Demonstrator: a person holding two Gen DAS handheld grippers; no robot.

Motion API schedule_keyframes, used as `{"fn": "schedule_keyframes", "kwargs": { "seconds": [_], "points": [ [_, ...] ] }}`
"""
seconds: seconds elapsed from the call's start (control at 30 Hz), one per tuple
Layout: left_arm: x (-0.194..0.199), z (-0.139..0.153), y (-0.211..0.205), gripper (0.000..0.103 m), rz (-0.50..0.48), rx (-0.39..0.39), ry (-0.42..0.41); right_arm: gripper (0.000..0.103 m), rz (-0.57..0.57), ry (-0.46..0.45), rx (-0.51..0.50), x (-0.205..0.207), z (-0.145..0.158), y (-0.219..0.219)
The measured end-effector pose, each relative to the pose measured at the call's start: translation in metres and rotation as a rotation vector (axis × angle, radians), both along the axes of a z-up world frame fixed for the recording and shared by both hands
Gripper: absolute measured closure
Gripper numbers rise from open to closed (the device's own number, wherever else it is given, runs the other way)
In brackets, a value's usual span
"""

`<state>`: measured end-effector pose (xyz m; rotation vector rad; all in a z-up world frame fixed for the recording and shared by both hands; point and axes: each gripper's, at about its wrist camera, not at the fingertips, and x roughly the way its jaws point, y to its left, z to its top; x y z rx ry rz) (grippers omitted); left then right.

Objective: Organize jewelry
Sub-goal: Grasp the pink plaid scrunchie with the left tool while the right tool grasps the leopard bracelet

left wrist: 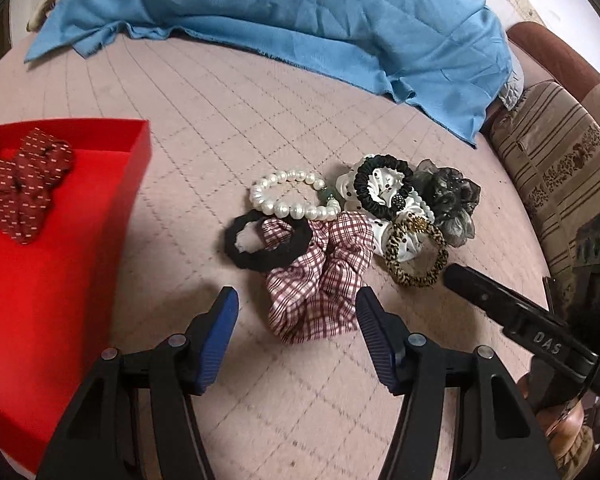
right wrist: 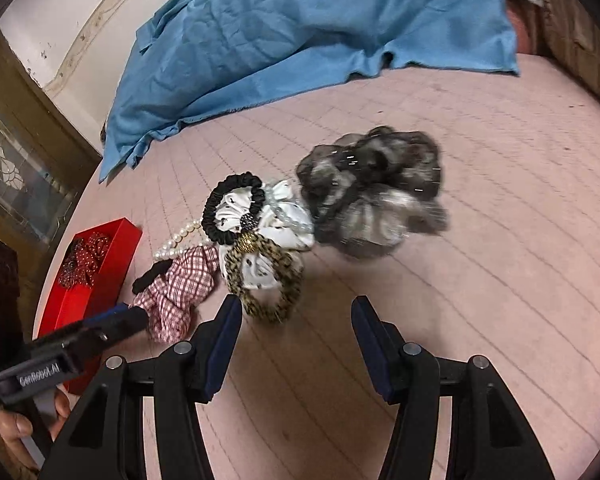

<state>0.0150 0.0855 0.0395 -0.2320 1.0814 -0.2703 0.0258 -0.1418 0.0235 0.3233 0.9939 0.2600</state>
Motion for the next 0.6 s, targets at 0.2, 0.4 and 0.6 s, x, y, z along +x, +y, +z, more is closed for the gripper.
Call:
{"fn": "schedule_keyframes", "kwargs": {
  "seconds": [0.2, 0.4, 0.6],
  "points": [
    [0.010, -0.013, -0.006, 0.069, 0.006, -0.034, 0.035, 0.052, -0.011, 0.014, 0.005, 0.015, -0.010, 0.009],
    [0.004, -0.007, -0.009, 0.095, 0.007, -0.041, 0.037, 0.089, -0.023, 0.020, 0.015, 0.013, -0.010, 0.007],
    [-0.022, 0.016, -0.008, 0.095, -0.009, -0.084, 0.019, 0.093, -0.027, -0.008, 0.032, -0.004, 0.005, 0.003]
  ]
}}
